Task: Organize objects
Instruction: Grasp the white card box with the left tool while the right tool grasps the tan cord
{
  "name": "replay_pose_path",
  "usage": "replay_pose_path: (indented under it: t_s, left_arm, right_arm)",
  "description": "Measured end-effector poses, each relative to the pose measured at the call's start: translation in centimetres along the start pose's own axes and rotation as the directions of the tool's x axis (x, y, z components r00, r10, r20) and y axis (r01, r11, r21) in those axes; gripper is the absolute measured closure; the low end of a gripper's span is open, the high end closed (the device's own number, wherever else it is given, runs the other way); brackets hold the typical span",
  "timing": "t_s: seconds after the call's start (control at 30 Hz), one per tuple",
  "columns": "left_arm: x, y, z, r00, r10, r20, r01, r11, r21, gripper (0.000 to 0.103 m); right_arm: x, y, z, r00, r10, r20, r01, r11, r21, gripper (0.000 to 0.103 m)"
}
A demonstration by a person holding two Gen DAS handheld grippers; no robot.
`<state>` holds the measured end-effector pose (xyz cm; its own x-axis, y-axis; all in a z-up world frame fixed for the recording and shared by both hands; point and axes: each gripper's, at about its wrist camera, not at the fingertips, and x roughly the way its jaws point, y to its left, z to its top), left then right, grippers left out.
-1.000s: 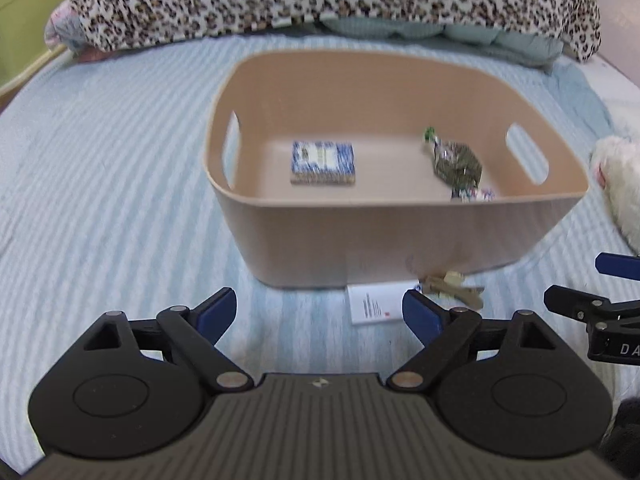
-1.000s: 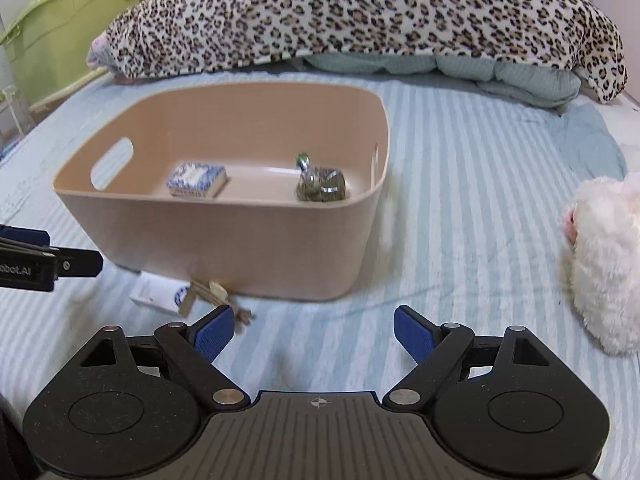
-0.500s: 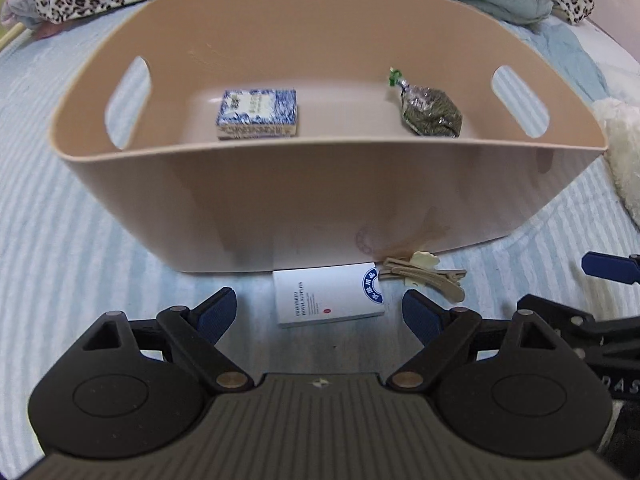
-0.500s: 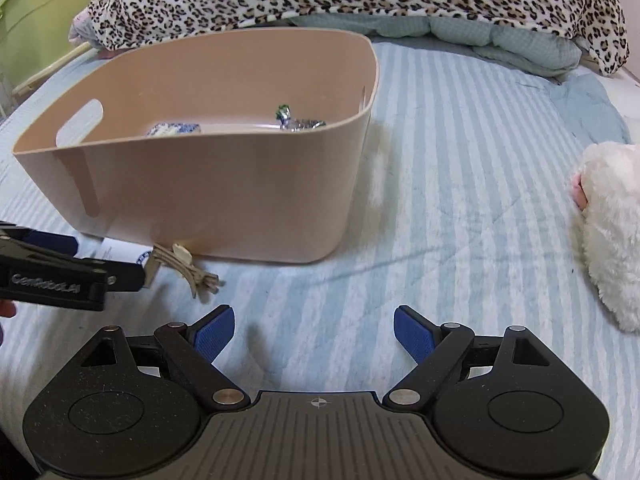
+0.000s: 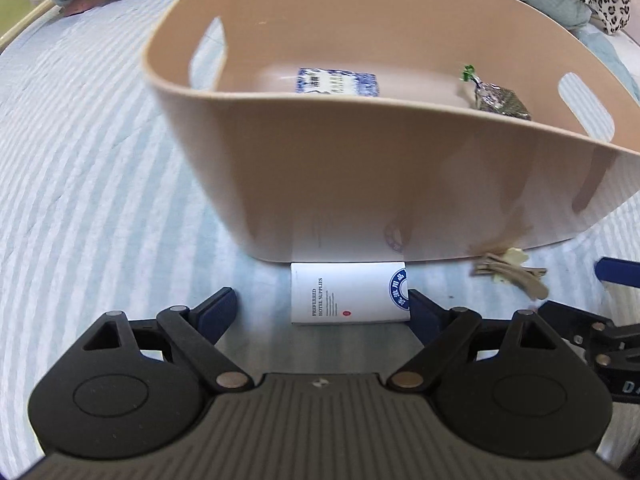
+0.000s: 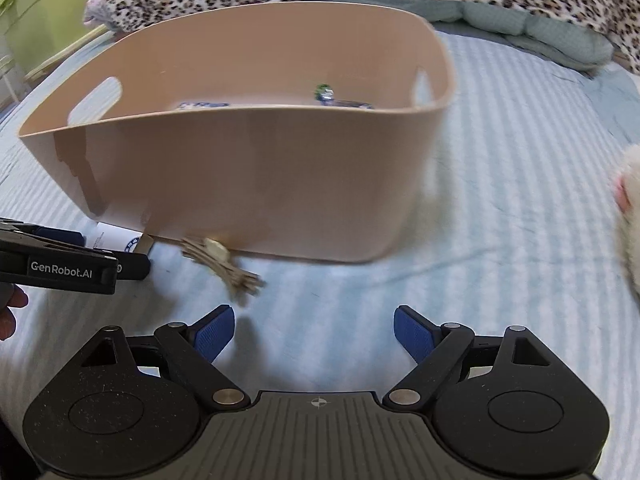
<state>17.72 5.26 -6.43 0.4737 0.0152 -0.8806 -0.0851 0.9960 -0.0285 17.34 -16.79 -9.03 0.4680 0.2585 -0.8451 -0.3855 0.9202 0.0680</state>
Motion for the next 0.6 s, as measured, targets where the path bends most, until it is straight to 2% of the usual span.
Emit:
replay_pose_path:
  t_s: [0.2,0.3,0.37,0.43,0.47,0.53,0.6]
  left_arm:
    - [0.2,0.9,-0.2,0.999,-0.017,0.033,0.017,1.0,0.005,0.013]
    - [0.3,0.9,0.0,0.999,-0.019,0.041,0.019,1.0,0.0,0.016]
    - [0.4,0.9,0.1,0.999,-0.02,0.041,0.02,1.0,0.003,0.024]
    - [0.2,1.0,0.1,0.999,-0.022,0.044,0.023,1.0,-0.001,0.037]
    - [0.1,1.1,0.1,0.999,-0.022,0.045,0.022,1.0,-0.004,0.041]
    - [-0.2,1.3,0.0,0.998,-0.033,0.047,0.034,0.999,-0.014,0.043]
    - [-0.4,1.6,-0.2,0.998,-0.041,0.049,0.042,0.999,-0.028,0.043]
  right_arm:
    - [1.5,1.6,1.0,1.0,0.006,0.01,-0.006,1.0,-0.003,0.015]
    - [1.9,2.3,1.2,1.0,-0.001,0.012,0.001,1.0,-0.004,0.02]
    - [2.0,2.7,1.2,1.0,-0.01,0.01,0.01,1.0,-0.007,0.028]
    - [1.8,3.0,1.0,1.0,-0.021,0.016,0.021,1.0,-0.011,0.044]
    - [1.6,3.0,0.9,1.0,-0.019,0.018,0.019,1.0,-0.015,0.048]
    - [1.3,3.2,0.7,0.999,-0.023,0.023,0.023,0.999,-0.025,0.066]
    - [1.0,3.4,0.5,0.999,-0.028,0.027,0.029,0.999,-0.037,0.078]
